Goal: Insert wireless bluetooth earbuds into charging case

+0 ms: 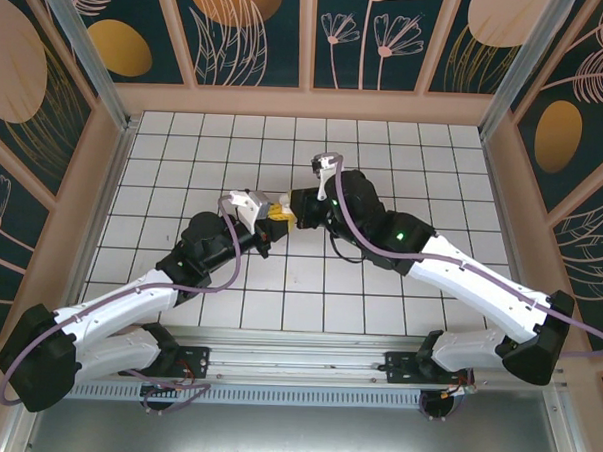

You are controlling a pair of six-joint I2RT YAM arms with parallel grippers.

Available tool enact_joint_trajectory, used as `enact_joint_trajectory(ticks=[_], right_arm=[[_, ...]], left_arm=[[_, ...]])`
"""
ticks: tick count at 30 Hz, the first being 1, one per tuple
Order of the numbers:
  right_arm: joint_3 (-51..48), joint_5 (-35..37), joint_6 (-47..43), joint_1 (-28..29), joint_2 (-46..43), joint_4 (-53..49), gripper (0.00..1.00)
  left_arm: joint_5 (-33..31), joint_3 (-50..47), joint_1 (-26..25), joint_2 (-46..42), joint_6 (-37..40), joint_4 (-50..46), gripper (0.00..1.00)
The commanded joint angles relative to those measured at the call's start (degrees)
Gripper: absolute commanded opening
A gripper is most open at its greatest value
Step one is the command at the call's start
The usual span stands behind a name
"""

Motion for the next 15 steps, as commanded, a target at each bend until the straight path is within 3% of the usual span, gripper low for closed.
enact_joint_trajectory(ticks=[1,15], right_arm=[[1.14,1.29,-1.96,0.32,-0.1,2.58,0.11],[0.8,1.51,-3.77,0.58,2.37,3.67,0.11]], left_arm=[[-0.08,1.94,-0.14,-0.25,-0.44,1.13,0.0],[0.73,1.59,-0.12,-0.3,-1.06,1.56,0.0]])
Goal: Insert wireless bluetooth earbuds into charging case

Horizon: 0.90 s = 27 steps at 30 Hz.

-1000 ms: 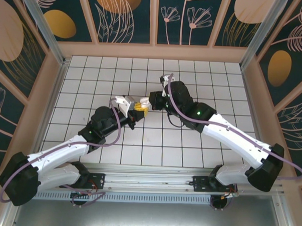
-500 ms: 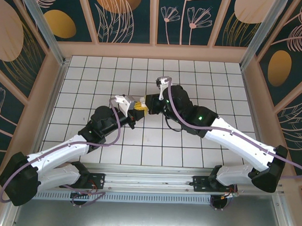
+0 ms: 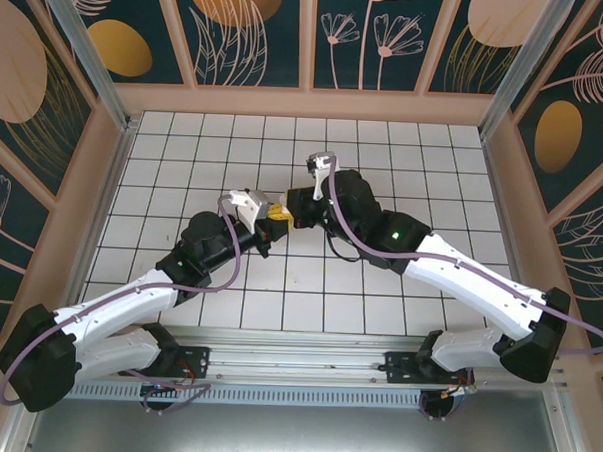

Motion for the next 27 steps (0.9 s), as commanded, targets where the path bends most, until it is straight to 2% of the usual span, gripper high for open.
enact_joint_trajectory(ticks=[1,10,27], right_arm=[[0.69,1.8,-1.93,0.57,0.92,1.83,0.1],[0.97,5.37,-4.11,1.72,2.13,-0.66,0.1],[4.24,5.92,-6.51,2.9,2.95,-7.91,0.1]], left_arm=[[0.42,1.65,-0.09,-0.39,-0.94,1.6,0.0],[0.24,1.5,-0.08,-0.83,-0.93,1.34,0.0],[-0.12,1.51,-0.09,-1.45,-0.93,1.12,0.0]])
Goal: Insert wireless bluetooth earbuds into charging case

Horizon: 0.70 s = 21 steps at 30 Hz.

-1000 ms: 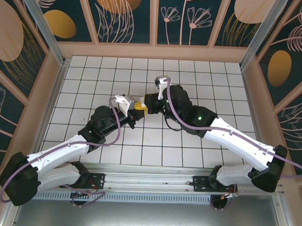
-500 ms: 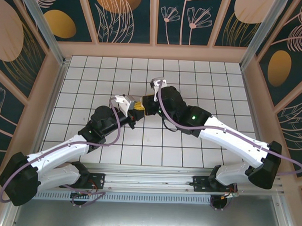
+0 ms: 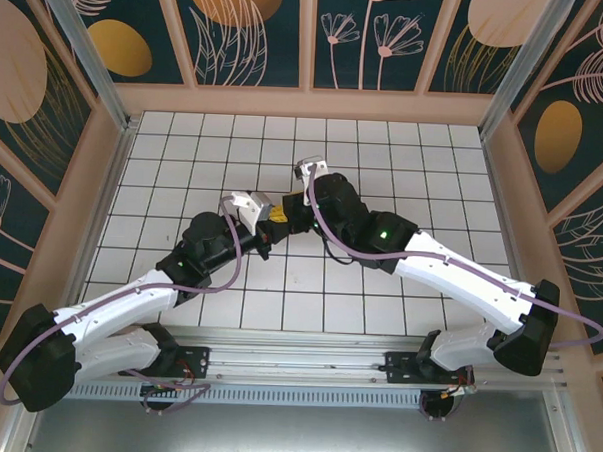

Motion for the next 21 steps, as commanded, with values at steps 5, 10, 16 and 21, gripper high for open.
enact_joint_trajectory(ticks=[5,10,16,21], right_arm=[[3.34,1.33,-1.73,0.44,0.87,-5.13,0.1],[4.1,0.37,-2.17,0.52,2.06,-6.93,0.09],[4.78,-1.5,-1.32,0.51,3.6,-8.31,0.12],[5.84,-1.1,0.22,0.4,3.98,-9.45,0.22]], left_arm=[[-0.23,1.41,0.1,-1.23,-0.84,2.46,0.0],[-0.32,1.32,0.05,-1.32,-0.65,2.41,0.0],[-0.39,1.5,0.06,-1.4,-0.57,2.29,0.0],[-0.45,1.52,0.1,-1.49,-0.49,2.2,0.0]])
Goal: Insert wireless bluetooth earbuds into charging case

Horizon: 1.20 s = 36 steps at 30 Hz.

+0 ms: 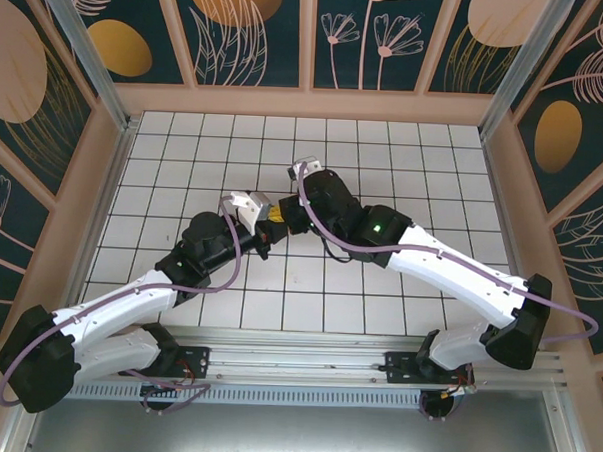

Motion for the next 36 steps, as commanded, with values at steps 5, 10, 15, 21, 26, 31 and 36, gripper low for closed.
enact_joint_trajectory(ticks=[5,10,15,21,26,31,36], right_arm=[[3.06,-0.61,1.74,-0.06,0.68,-4.02,0.3],[4.11,-1.26,2.11,-0.4,0.49,-4.09,0.33],[6.65,-1.76,2.98,-0.76,-0.18,-4.18,0.35],[8.04,-11.68,5.05,-8.02,-3.81,-2.46,0.35],[3.02,-31.97,8.21,-20.22,-3.69,-0.42,0.35],[-0.45,-44.71,10.33,-22.61,-1.68,3.38,0.28],[-3.44,-53.96,12.08,-22.41,-0.69,6.4,0.23]], left_arm=[[-0.21,1.62,0.09,-1.16,-0.52,2.96,0.0],[-0.2,1.5,0.1,-1.25,-0.52,2.94,0.0],[-0.29,1.41,0.07,-1.15,-0.2,2.69,0.0],[3.86,1.42,0.11,-1.58,1.14,3.07,0.0],[13.64,2.27,0.13,-1.02,1.17,6.14,0.0],[18.24,2.82,0.13,-0.28,0.86,8.07,0.0],[17.73,3.67,0.12,0.21,1.22,7.7,0.0]])
